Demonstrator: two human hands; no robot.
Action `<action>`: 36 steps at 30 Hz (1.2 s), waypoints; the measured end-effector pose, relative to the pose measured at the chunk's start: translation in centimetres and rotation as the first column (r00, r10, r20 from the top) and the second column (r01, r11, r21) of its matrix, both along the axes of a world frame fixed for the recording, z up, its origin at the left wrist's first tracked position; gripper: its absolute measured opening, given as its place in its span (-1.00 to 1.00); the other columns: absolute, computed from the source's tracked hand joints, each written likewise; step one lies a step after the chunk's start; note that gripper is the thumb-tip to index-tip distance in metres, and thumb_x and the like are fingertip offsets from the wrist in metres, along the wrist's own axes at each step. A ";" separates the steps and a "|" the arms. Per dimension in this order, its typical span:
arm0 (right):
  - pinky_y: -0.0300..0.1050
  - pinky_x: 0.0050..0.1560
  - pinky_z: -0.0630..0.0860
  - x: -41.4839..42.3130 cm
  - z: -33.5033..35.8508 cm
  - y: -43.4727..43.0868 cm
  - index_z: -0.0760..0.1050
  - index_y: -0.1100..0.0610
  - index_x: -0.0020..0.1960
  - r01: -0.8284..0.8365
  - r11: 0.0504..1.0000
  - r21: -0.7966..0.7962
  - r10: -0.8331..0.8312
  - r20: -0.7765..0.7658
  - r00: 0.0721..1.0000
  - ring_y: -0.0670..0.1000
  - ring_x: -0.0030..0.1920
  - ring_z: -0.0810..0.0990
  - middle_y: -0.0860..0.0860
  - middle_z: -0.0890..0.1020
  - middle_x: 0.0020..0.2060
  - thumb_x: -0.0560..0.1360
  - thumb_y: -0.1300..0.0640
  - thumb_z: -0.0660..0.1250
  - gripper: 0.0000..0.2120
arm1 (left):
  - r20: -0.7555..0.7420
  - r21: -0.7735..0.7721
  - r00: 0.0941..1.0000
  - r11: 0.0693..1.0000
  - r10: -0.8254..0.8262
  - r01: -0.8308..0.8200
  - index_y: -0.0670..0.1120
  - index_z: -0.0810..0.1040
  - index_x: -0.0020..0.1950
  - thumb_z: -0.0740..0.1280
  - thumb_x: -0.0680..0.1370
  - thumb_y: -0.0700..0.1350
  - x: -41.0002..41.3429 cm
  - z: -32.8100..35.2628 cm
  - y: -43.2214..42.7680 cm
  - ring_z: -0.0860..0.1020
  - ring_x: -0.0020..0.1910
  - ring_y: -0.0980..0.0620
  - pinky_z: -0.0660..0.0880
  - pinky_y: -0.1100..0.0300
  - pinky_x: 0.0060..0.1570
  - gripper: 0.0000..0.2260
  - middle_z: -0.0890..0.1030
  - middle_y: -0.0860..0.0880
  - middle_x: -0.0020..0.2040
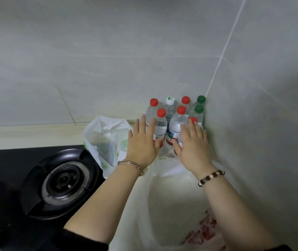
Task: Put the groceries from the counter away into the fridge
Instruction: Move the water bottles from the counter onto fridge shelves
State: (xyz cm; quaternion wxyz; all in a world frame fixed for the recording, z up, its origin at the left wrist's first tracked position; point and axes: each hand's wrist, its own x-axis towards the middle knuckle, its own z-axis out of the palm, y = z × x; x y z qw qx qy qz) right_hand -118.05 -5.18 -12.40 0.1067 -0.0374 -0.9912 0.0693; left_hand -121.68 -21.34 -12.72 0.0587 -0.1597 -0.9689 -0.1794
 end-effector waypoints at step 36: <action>-0.13 -0.30 0.36 -2.7 8.6 -1.5 0.49 0.21 0.04 -0.183 0.983 -0.014 0.176 -0.205 0.963 0.12 -0.16 0.57 0.10 0.49 0.01 0.51 0.06 0.31 -0.77 | -0.232 0.178 0.965 0.981 0.118 -0.077 -0.18 0.60 -0.10 0.38 0.43 -0.18 1.1 9.1 -0.5 0.51 -0.26 -0.12 0.41 0.16 -0.25 -0.89 0.50 -0.08 -0.11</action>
